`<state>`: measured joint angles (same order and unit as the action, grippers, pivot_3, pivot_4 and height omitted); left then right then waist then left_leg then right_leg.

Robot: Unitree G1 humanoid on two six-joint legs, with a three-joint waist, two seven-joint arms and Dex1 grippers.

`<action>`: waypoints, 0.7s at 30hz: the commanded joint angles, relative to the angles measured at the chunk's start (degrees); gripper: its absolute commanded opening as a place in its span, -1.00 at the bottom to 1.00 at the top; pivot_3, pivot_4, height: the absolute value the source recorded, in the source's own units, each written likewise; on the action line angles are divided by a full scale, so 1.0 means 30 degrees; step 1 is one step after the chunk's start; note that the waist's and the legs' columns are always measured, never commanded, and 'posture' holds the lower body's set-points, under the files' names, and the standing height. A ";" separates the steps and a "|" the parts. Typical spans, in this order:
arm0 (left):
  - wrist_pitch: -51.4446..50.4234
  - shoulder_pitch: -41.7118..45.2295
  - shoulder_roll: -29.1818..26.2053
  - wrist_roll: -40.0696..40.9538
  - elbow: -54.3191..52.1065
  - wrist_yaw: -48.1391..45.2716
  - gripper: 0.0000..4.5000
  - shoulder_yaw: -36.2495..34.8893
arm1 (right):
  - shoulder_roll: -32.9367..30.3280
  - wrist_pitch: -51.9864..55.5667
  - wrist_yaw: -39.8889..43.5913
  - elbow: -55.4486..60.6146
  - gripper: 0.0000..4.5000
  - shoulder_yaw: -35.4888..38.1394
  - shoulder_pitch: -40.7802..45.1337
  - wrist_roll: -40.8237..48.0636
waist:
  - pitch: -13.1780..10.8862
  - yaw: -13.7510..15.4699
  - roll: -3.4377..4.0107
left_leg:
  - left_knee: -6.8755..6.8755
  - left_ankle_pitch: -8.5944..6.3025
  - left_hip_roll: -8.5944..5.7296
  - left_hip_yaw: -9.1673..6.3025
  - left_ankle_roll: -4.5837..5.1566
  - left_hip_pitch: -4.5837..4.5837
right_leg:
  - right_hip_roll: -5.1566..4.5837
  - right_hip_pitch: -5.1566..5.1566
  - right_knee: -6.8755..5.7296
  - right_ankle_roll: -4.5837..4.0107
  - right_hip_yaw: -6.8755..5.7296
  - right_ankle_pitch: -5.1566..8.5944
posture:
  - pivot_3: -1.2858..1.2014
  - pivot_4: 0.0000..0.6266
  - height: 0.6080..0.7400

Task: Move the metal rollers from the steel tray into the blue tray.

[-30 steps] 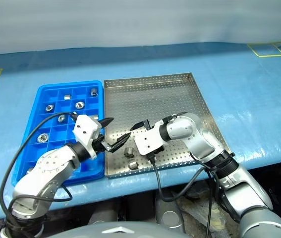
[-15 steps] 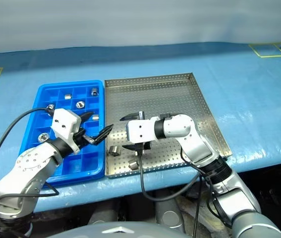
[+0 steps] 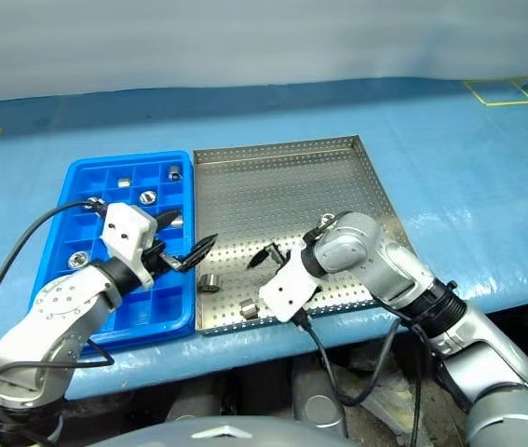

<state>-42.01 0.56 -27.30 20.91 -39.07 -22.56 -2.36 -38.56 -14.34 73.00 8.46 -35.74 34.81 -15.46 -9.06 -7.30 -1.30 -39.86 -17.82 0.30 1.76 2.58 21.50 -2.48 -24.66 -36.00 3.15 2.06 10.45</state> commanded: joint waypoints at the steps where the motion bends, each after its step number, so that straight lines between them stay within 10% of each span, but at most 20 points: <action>1: 0.0144 0.0073 -0.0120 0.0015 -0.0851 0.0077 0.99 -0.0042 | -0.0140 -0.1400 0.1027 0.0366 1.00 -0.0543 0.0571 -0.0104 | -0.0002 -0.0007 0.0005 | 0.0000 -0.0001 0.0000 0.0002 0.0001 0.0001 | -0.0002 0.0000 0.0000 0.0000 0.0002 0.0000 | -0.12 -0.52 1.00; 21: 0.0145 -0.0204 -0.0183 -0.0042 -0.0948 0.0288 0.99 -0.0192 | 0.1388 -0.3351 0.2202 0.0313 1.00 -0.1964 0.1238 -0.0460 | 0.0003 0.0241 0.0009 | 0.0012 -0.0001 0.0004 -0.0130 -0.0053 0.0022 | -0.0046 0.0021 0.0006 -0.0064 -0.0176 0.0037 | -0.10 -0.52 1.00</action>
<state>-42.03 -0.12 -27.50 20.76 -39.12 -21.98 -1.93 -34.91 -23.28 78.39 7.98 -39.52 39.18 -17.90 -9.05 -6.58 -1.27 -39.83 -17.84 0.32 1.34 2.40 21.57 -2.63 -24.59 -35.98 2.95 1.45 10.57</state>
